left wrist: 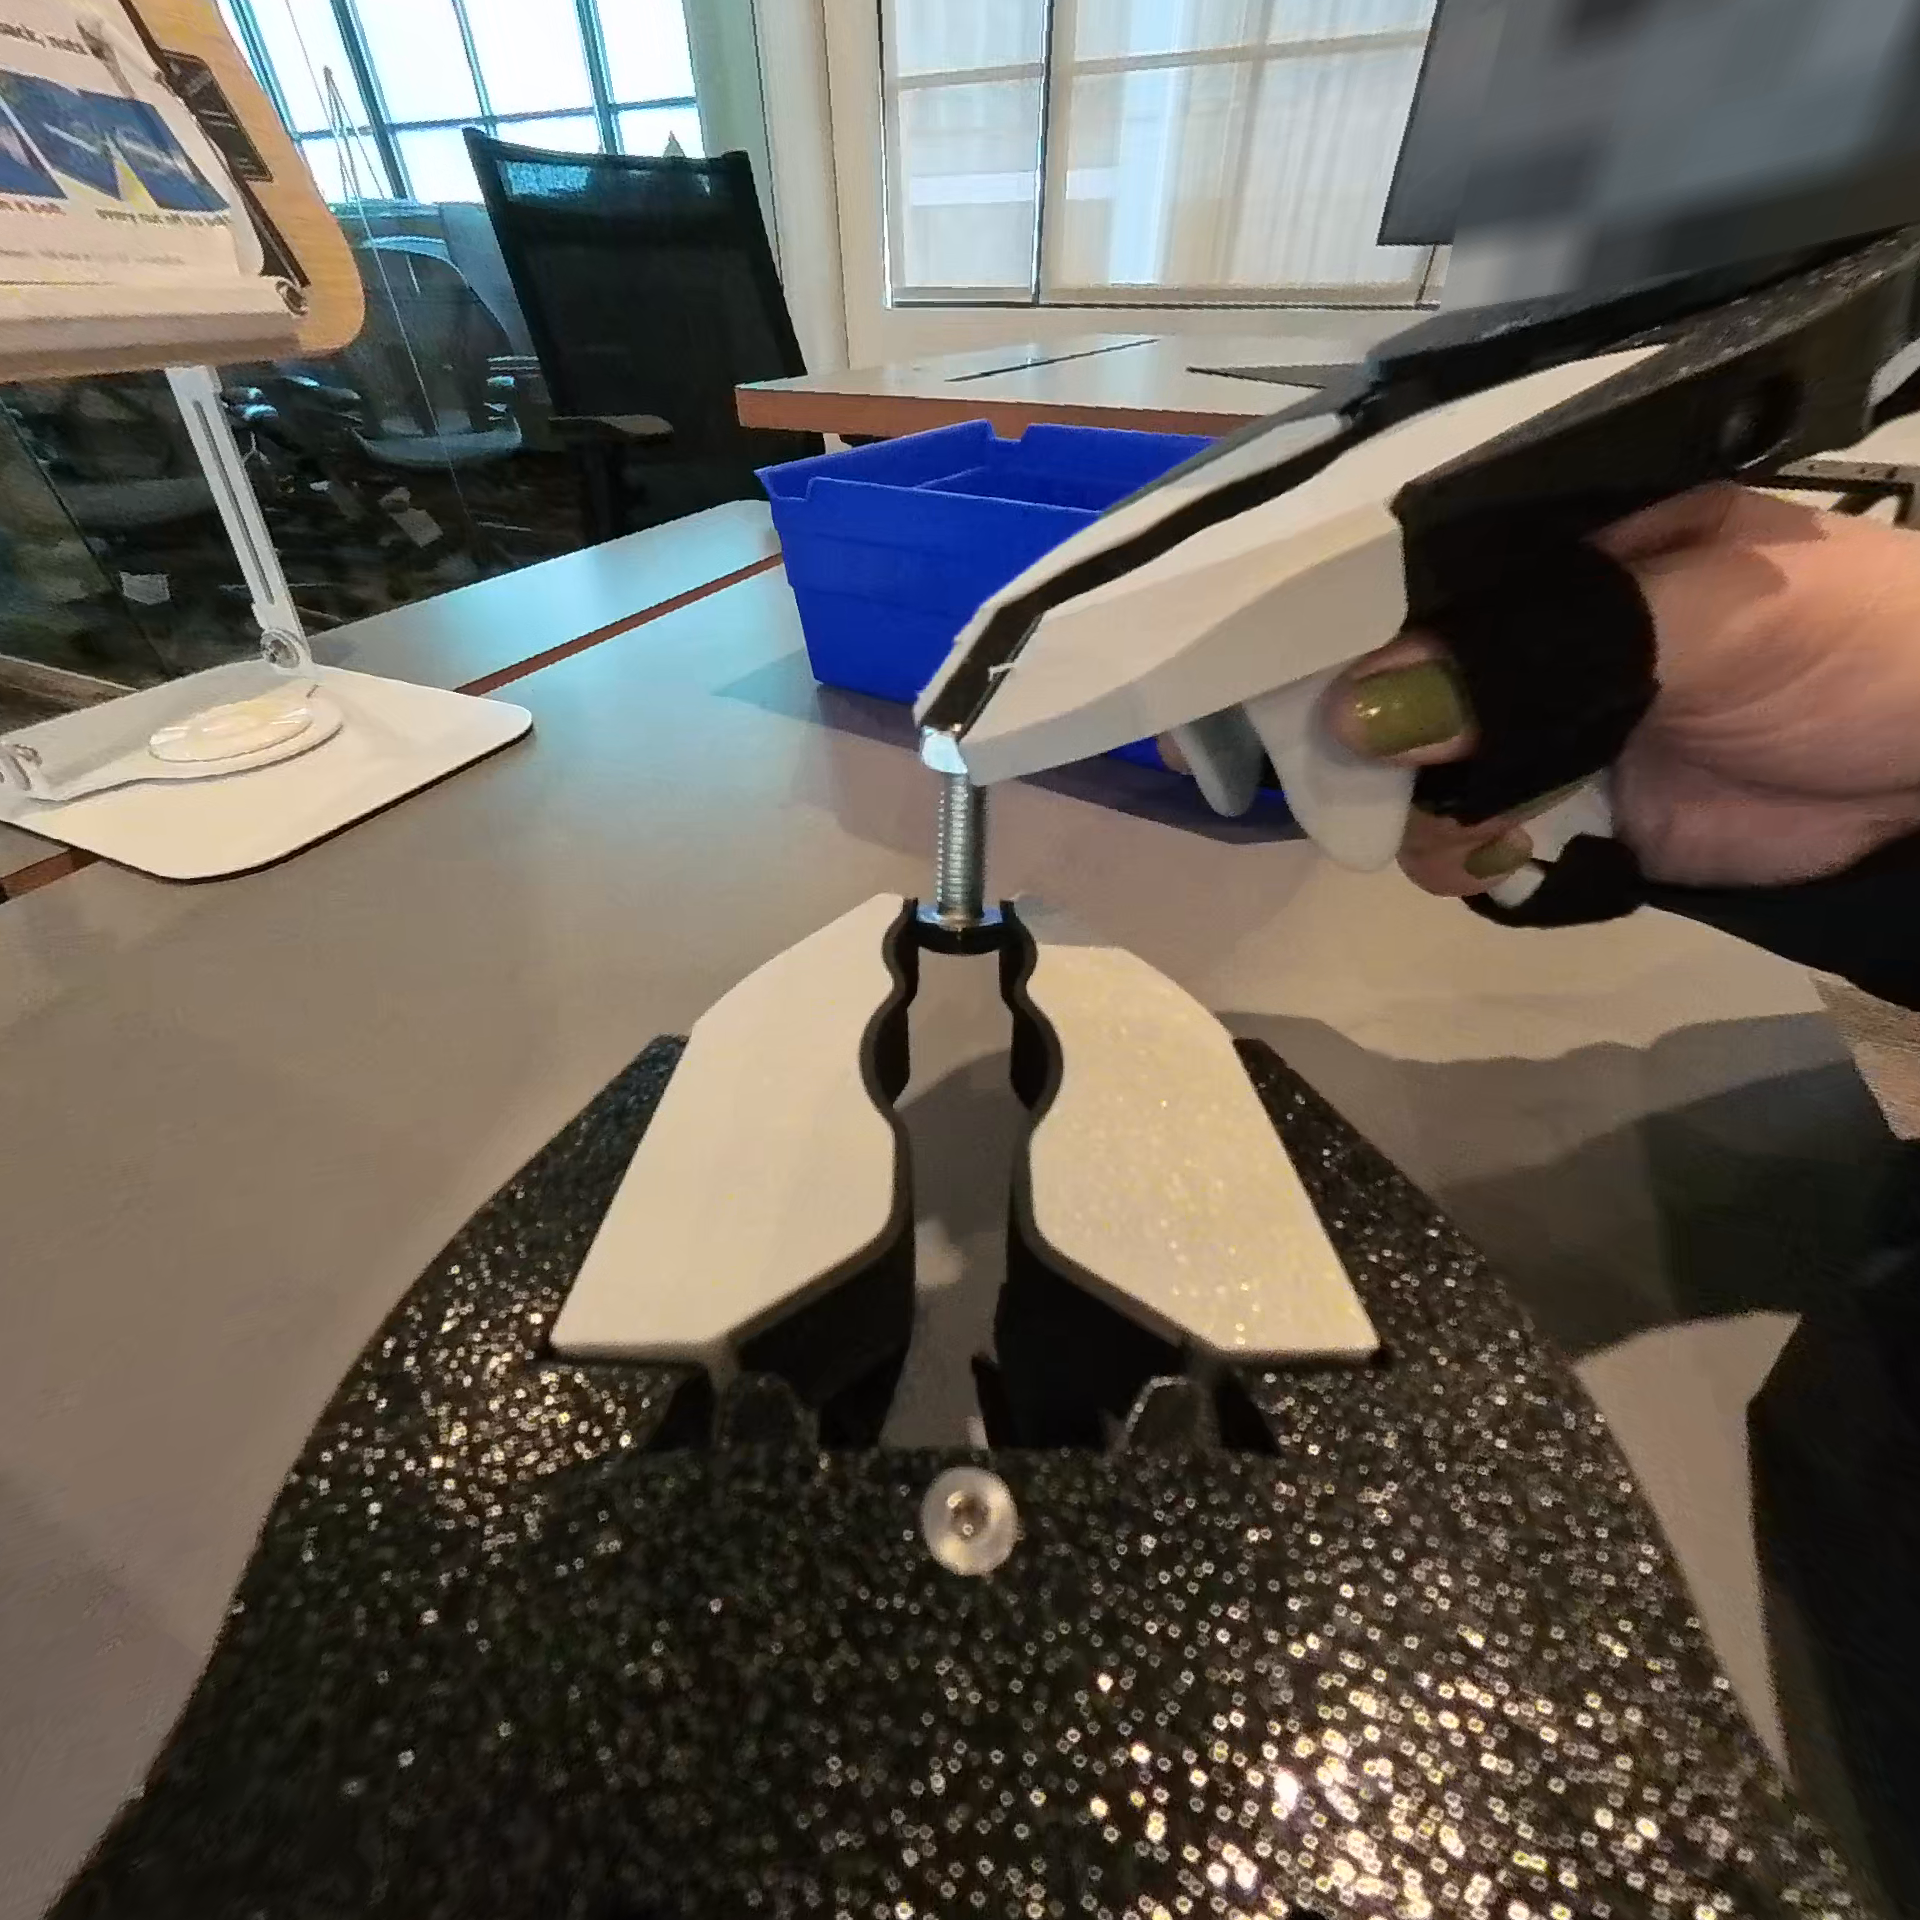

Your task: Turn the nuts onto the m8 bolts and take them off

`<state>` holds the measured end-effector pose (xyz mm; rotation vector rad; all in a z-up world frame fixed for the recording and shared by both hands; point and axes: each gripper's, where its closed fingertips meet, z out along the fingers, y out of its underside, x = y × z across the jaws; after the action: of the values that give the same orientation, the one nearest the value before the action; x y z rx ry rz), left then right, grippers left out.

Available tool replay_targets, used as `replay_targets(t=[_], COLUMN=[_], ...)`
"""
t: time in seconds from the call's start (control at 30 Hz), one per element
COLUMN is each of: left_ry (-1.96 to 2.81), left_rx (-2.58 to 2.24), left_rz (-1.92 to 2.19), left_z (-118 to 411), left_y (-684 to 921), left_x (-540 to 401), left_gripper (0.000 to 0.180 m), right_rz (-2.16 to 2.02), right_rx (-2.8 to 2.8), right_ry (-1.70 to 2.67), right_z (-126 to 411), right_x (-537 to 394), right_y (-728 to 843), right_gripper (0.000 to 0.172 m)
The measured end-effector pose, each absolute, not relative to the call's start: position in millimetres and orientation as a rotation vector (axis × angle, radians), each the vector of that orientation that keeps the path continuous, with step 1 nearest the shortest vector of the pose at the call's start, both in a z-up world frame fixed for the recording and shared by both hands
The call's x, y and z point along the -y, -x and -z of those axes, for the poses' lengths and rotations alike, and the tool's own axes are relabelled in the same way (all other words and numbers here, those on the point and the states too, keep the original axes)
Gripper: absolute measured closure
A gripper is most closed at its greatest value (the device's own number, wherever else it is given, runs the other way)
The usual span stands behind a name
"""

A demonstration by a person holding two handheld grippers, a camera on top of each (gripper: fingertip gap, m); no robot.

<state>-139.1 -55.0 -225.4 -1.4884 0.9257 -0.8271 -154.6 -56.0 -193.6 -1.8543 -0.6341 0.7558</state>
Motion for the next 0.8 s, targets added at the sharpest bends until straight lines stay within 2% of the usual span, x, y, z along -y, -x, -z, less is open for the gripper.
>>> replay_targets(t=[0.03, 0.1, 0.17, 0.47, 0.8], left_ry=[1.486, 1.479, 1.475, 1.470, 1.448], left_rx=[-0.931, -0.948, -0.968, -0.936, -0.915], left_rz=[0.830, 0.829, 0.822, 0.822, 0.837], left_z=[225.3, 225.8, 226.8, 224.1, 220.5], left_y=[138.6, 136.5, 134.4, 138.6, 143.6], left_x=[55.5, 57.8, 59.9, 57.8, 57.5], left_gripper=[0.166, 0.166, 0.166, 0.166, 0.166], right_rz=[-0.769, -0.823, -0.853, -0.750, -0.501], right_rx=[0.632, 0.630, 0.634, 0.597, 0.546], right_ry=[1.857, 1.858, 1.833, 1.783, 2.002], right_z=[193.9, 193.9, 191.0, 202.0, 242.2], right_x=[56.5, 58.9, 61.6, 52.1, 23.8], right_y=[154.8, 157.9, 159.6, 132.7, 68.3], right_gripper=[0.155, 0.136, 0.142, 0.146, 0.131])
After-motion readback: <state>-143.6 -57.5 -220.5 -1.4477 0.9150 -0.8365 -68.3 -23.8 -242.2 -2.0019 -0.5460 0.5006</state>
